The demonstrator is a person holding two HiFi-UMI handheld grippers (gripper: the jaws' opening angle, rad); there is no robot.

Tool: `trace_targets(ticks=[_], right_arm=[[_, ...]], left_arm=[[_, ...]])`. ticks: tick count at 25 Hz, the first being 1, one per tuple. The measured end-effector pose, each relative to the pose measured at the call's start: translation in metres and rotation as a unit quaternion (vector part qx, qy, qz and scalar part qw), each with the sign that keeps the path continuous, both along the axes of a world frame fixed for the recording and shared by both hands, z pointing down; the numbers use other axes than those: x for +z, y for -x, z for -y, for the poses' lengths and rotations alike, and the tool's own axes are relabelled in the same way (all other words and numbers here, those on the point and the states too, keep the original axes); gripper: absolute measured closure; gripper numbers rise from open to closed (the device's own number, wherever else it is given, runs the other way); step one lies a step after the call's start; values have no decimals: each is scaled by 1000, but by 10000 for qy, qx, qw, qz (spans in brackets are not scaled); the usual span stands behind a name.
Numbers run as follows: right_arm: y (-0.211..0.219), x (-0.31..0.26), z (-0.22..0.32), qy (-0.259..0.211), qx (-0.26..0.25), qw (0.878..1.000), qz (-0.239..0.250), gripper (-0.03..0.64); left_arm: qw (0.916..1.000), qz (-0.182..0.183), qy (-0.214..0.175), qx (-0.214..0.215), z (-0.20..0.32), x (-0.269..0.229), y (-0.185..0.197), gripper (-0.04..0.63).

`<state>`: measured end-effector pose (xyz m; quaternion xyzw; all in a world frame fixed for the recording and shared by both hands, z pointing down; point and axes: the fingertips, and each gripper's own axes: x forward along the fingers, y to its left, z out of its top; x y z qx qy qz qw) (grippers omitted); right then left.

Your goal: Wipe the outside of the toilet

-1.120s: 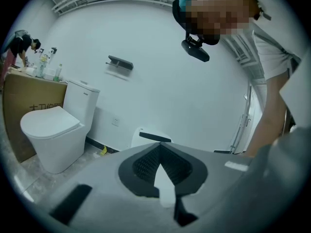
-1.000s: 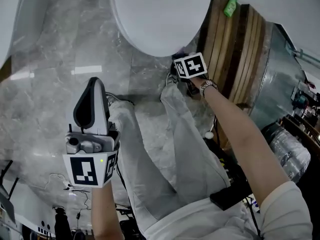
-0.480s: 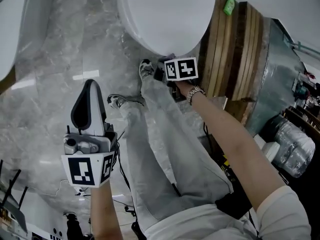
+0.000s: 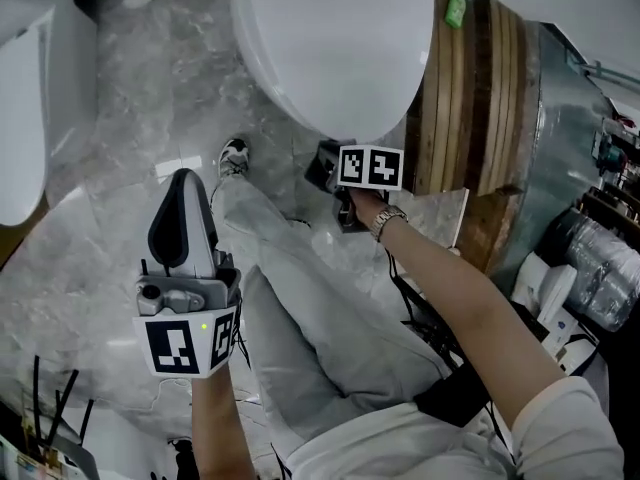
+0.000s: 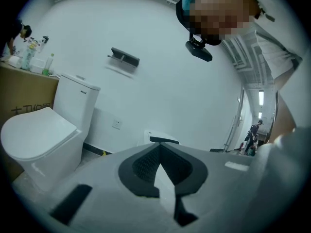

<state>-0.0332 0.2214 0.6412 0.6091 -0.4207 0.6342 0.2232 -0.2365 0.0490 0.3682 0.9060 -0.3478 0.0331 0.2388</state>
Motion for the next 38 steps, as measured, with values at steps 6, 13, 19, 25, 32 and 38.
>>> trace_targets(ticks=[6,13,19,25,32,38], right_arm=[[19,-10,31,100,214,9993,286,525],[44,-19,127,-156,1547,9848,781,525],[45,-19,170,-87,2448,9653,907,525],[39,-21,192,27,3609,9274,981,525],[32,-22,219,213,4521,8884,769,525],[16,-24,285,170,4735,8790,547,525]], left_arm=[[9975,218,-32,678,71,-2,-29,591],[9945,420,-306,907,151,-40,-42,591],[9938,471,-306,961,195,-46,-57,591],[9879,371,-369,1460,232,-43,-97,591],[9724,229,-396,2287,288,-40,-131,590],[9580,234,-165,2853,349,-29,-133,591]])
